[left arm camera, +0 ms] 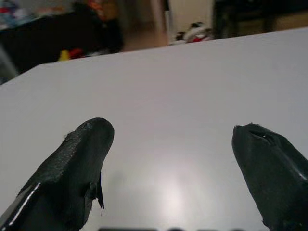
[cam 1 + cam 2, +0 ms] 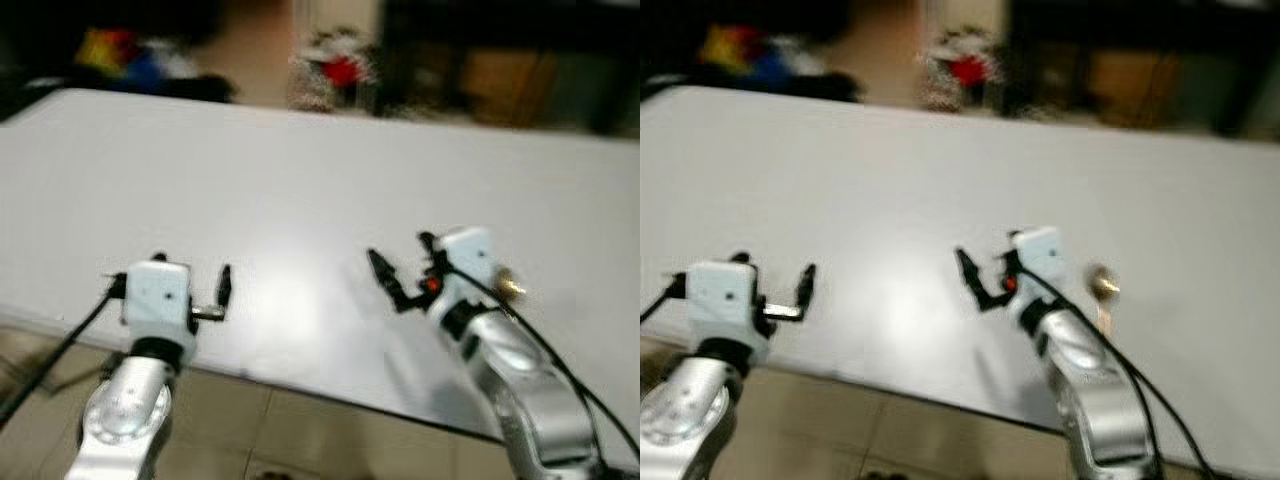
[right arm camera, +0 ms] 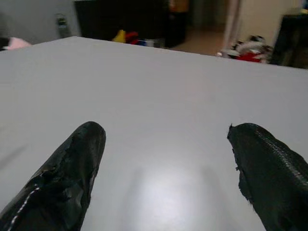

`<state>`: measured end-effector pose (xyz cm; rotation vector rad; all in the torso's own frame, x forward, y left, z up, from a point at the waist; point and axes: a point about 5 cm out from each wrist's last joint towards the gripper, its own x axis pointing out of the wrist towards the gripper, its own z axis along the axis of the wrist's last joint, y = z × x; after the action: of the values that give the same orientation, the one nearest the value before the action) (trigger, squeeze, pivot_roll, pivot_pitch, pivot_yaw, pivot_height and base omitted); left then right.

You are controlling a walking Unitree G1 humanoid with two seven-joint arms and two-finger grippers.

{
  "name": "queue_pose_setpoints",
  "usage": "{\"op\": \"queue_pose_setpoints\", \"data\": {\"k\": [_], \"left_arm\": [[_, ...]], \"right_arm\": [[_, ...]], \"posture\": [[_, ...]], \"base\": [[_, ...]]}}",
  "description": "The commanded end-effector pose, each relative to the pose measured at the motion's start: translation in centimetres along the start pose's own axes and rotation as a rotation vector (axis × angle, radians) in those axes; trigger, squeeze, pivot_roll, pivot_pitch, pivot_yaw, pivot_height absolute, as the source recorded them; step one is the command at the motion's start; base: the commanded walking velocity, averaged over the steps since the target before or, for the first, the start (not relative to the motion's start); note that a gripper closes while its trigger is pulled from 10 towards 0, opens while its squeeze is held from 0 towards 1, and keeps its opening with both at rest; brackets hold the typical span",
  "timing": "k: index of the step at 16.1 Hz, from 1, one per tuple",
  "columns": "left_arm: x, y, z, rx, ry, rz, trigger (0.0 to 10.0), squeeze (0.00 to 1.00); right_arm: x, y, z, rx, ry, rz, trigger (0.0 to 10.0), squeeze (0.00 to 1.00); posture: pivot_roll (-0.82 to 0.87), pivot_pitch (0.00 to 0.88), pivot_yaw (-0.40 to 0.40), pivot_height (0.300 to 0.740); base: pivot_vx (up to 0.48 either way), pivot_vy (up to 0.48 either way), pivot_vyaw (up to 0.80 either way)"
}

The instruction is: Setting the table

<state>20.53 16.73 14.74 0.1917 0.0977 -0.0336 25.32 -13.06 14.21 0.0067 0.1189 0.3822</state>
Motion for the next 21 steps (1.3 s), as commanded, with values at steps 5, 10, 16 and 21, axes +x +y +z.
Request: {"op": "queue_pose_setpoints", "data": {"k": [5, 10, 16, 21], "left_arm": [[0.06, 0.21, 0.28, 0.014, 0.003, 0.002, 10.0, 0.00], [0.10, 0.44, 0.31, 0.021, 0.007, 0.006, 10.0, 0.00], [-0.19, 0.77, 0.21, 0.021, 0.018, 0.027, 10.0, 0.00], [-0.45, 0.78, 0.13, 0.018, 0.027, 0.032, 10.0, 0.00]], "right_arm": [[-0.01, -0.39, -0.52, 0.028, 0.028, -0.030, 10.0, 1.00], [0.13, -0.27, -0.60, 0.037, 0.028, -0.034, 10.0, 1.00], [0.69, 0.06, -0.49, 0.035, 0.027, -0.019, 10.0, 1.00], [0.88, 0.27, -0.43, 0.072, 0.028, -0.017, 10.0, 0.00]], "posture": [[-0.04, 0.000, 0.066, 0.740], [-0.03, 0.000, 0.063, 0.740], [-0.02, 0.000, 0.044, 0.740], [-0.01, 0.000, 0.040, 0.740]], "base": [[0.000, 0.268, 0.80], [0.000, 0.353, 0.80], [0.000, 0.353, 0.75], [0.000, 0.354, 0.00]]}}
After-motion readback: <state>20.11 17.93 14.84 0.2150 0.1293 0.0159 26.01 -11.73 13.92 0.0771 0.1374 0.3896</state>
